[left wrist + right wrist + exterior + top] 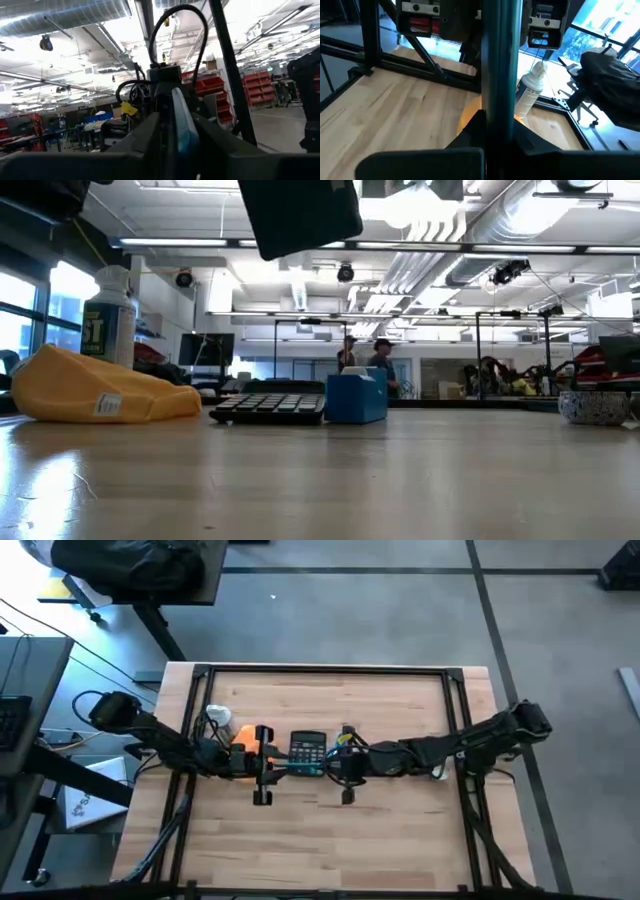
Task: Apply microfiber cloth
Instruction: Wipe the tablet with the orange microfiber cloth
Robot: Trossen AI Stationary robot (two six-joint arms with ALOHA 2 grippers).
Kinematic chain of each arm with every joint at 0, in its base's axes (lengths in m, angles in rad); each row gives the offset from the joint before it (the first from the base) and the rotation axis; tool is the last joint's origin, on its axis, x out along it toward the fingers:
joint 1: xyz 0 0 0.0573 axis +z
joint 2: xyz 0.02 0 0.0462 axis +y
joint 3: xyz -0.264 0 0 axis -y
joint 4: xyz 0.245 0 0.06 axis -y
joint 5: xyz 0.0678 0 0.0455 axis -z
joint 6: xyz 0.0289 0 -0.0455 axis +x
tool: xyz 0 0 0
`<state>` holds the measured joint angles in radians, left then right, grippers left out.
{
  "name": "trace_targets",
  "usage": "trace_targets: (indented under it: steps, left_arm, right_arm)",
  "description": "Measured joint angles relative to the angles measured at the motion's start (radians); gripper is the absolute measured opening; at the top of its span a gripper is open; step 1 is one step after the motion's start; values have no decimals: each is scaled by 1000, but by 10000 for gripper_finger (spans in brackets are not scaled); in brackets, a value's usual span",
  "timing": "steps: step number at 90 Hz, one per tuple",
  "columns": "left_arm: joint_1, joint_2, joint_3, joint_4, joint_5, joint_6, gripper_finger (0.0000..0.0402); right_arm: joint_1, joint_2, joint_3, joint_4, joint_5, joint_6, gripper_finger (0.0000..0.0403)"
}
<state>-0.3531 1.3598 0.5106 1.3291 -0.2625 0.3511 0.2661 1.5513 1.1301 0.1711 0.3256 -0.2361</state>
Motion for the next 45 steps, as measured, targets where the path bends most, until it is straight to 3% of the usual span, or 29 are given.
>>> trace_targets:
  steps: [20, 45]
  left_arm:
    - [0, 0, 0, -6, 7, 0, 9]
    - [0, 0, 0, -14, 30, -10, 38]
  right_arm:
    - [0, 0, 0, -2, -2, 10, 2]
    - [1, 0, 0, -6, -2, 14, 2]
